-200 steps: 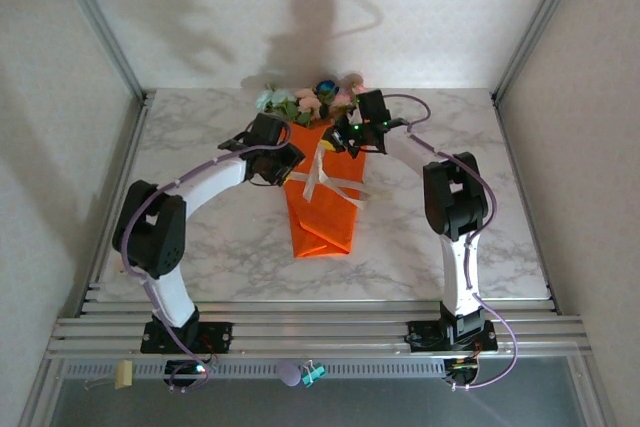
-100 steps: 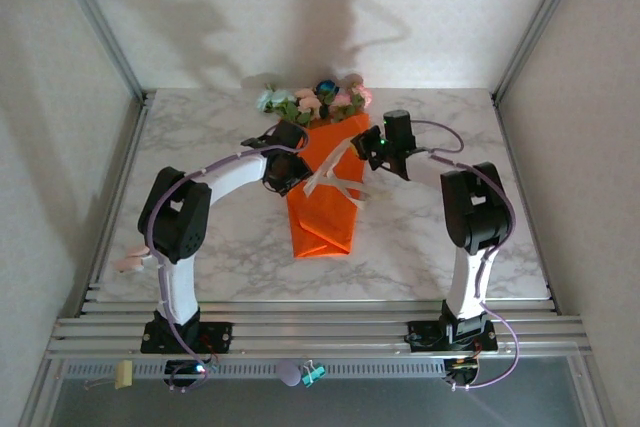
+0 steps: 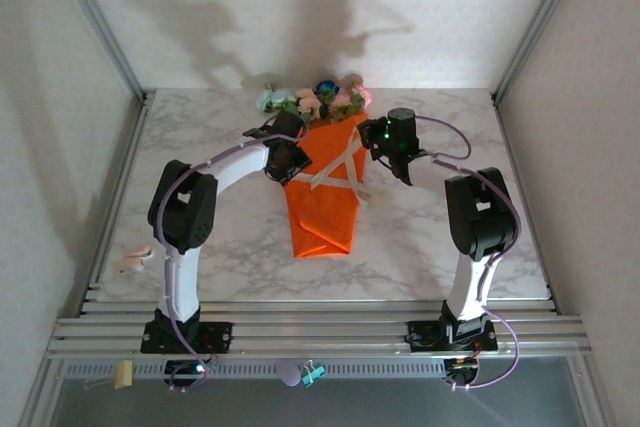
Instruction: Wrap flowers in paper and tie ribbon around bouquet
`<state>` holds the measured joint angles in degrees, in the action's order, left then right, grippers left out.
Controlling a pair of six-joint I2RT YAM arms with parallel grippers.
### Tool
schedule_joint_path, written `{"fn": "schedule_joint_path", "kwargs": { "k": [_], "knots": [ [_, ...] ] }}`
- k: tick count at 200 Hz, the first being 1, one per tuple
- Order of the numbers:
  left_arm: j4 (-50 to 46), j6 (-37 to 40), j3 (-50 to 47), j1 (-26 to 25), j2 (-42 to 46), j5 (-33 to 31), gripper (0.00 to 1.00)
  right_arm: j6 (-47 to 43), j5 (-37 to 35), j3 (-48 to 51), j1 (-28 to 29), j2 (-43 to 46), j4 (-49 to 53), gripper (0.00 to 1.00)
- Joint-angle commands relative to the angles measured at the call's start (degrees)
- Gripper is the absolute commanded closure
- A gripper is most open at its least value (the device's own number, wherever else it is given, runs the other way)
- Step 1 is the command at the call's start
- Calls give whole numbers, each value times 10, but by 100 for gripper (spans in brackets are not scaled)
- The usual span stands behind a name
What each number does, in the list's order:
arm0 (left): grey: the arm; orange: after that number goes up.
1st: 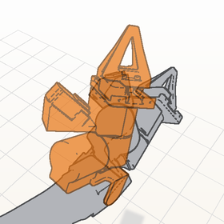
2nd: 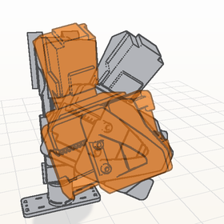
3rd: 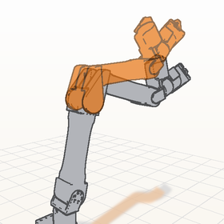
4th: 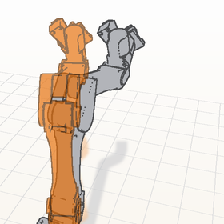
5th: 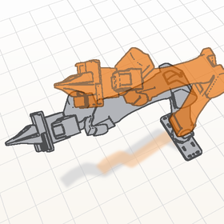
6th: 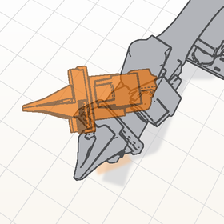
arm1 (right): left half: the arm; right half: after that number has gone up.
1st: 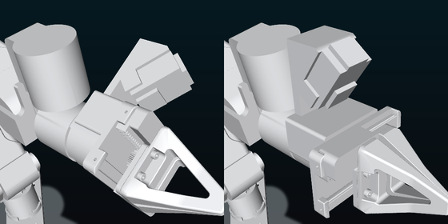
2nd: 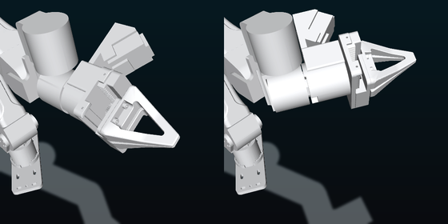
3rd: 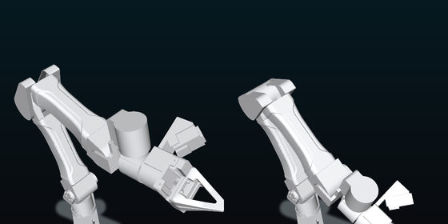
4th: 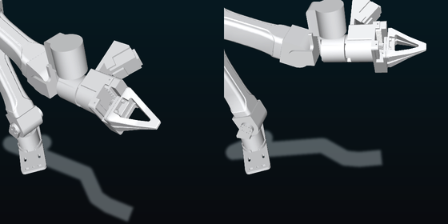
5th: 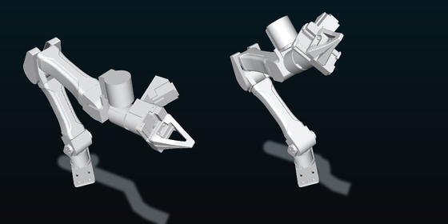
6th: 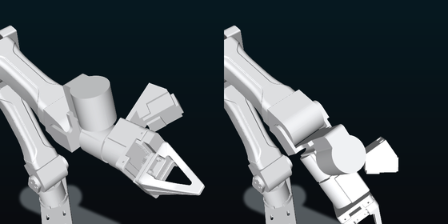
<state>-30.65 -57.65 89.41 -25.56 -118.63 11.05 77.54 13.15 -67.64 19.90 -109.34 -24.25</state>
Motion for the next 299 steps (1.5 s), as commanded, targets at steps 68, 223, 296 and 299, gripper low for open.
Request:
{"fn": "schedule_joint_path", "kwargs": {
  "k": [68,223,296,299],
  "knots": [
    [9,-31,29,8,-67,11,63,-91,82,-140,52,-85,245,100],
    [159,-17,-155,-1,108,79,100,-320,132,-404,116,-253,570,100],
    [169,-30,-139,1,99,80,100,-390,200,-281,122,-153,568,71],
    [169,-30,-139,1,98,81,100,-391,196,-279,120,-148,569,68]
  ]
}}
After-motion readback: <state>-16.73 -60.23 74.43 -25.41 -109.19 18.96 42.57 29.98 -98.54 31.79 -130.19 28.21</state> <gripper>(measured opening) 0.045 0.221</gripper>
